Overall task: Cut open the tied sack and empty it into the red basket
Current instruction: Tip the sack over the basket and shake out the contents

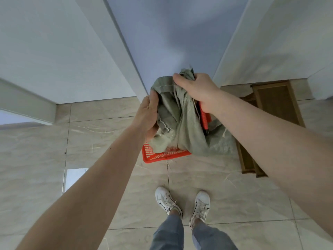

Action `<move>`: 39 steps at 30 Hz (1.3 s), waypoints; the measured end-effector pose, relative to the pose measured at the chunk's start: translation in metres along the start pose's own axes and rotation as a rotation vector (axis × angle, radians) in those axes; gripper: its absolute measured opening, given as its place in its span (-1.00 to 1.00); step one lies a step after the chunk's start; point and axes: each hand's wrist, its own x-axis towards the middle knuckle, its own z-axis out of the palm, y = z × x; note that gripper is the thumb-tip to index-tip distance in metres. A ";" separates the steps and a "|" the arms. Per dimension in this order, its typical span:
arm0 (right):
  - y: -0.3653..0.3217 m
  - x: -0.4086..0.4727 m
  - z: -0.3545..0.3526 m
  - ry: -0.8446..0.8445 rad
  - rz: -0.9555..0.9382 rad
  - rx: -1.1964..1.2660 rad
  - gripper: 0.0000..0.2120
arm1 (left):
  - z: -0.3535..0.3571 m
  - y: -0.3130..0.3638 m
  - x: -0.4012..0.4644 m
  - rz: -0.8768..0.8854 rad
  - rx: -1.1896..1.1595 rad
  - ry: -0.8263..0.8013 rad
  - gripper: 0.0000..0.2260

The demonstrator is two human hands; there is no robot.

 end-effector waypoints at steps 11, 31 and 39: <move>0.013 0.034 0.004 -0.163 0.158 0.019 -0.57 | -0.003 -0.057 0.024 0.295 0.286 0.017 -0.27; 0.124 0.052 0.007 -0.250 -0.280 -0.586 0.02 | -0.051 -0.070 0.071 -0.578 -0.021 -0.185 -0.62; 0.134 0.083 0.007 -0.271 0.059 -0.348 -0.32 | -0.055 -0.114 0.073 -0.162 -0.193 0.047 -0.27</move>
